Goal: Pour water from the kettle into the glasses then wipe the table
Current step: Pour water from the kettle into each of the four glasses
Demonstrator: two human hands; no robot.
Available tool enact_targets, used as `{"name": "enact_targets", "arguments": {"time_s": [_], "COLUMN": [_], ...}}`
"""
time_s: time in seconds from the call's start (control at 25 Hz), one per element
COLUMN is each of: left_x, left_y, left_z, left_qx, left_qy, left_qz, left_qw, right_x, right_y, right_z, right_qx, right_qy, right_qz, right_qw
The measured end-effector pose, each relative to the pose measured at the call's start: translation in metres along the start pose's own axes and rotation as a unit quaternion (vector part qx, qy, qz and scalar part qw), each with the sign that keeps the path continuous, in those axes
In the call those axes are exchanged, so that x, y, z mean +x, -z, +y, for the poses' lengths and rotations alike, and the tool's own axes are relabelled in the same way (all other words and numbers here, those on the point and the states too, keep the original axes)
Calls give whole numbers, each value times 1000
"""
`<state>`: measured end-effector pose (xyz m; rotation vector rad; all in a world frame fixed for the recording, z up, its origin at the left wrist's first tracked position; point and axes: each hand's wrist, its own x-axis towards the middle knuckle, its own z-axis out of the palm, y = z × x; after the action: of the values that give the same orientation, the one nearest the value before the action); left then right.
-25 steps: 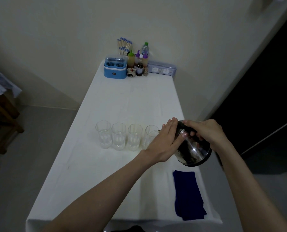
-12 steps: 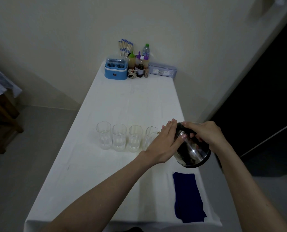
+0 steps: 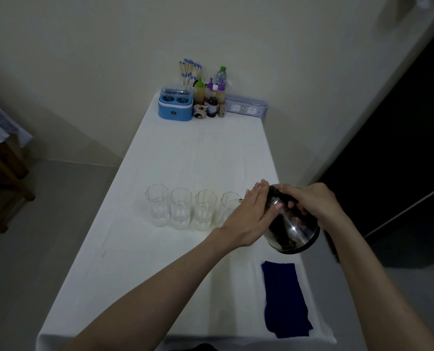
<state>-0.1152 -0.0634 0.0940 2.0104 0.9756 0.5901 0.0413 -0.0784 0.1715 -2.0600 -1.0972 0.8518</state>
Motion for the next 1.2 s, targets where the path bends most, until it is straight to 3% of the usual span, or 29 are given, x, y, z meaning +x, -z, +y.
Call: {"name": "enact_targets", "arguments": {"time_s": [1.2], "left_x": [2], "left_y": [1], "left_z": [-4], "left_qx": [-3], "left_qy": [2], "left_qz": [-6], "left_qw": [1000], "right_x": [6], "right_y": [-3], "right_z": [6], "right_qx": [8], "right_qy": [-6], "right_qz": [-9], "right_qw": [1000]}}
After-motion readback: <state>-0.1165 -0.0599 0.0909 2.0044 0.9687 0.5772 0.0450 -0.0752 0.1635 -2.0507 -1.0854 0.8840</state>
